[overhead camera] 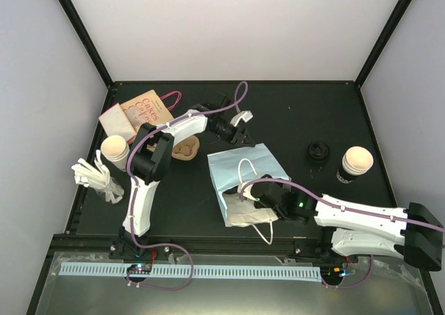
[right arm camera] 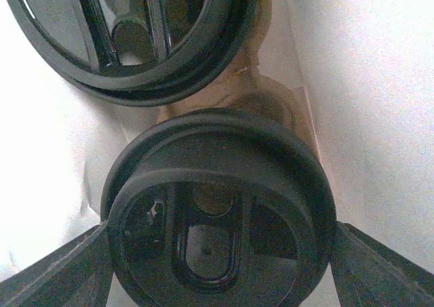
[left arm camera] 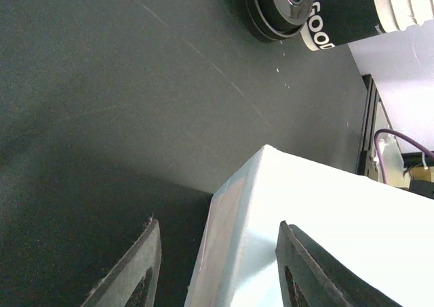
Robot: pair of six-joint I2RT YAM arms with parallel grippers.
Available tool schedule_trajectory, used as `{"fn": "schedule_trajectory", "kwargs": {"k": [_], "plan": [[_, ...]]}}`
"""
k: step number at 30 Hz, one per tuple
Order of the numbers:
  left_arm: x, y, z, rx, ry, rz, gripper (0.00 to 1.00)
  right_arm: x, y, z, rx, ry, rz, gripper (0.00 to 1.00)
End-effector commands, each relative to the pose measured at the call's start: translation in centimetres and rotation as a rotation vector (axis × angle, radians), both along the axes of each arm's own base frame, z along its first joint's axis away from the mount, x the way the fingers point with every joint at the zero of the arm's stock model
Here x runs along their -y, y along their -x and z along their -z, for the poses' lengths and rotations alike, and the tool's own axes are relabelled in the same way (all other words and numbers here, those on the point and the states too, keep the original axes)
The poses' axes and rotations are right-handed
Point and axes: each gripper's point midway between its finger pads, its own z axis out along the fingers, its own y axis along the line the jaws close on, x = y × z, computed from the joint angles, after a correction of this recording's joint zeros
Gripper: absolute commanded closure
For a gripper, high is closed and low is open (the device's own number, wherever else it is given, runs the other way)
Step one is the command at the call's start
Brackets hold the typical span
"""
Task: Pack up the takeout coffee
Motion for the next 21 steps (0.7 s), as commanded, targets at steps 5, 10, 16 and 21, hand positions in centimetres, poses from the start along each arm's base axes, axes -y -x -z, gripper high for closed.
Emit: {"fn": "schedule_trajectory", "kwargs": {"k": [5, 10, 16, 21], "plan": [[0.3, 1.3, 1.2, -0.052, 0.014, 0.048, 0.52, -0.1, -1.0, 0.5, 0.022, -0.006, 0.022, 0.39], [0.5, 1.7, 1.3, -0.062, 0.023, 0.065, 0.54, 0.1, -1.2, 1.3, -0.017, 0.011, 0.028, 0.4], [0.8, 2.3, 1.2, -0.077, 0.041, 0.091, 0.61, 0.1, -1.8, 1.5, -0.033, -0.005, 0.04, 0.4], [0.8, 2.6, 1.6, -0.089, 0.039, 0.103, 0.64, -0.7, -2.0, 0.7, -0.028, -0.053, 0.023, 0.4]]}}
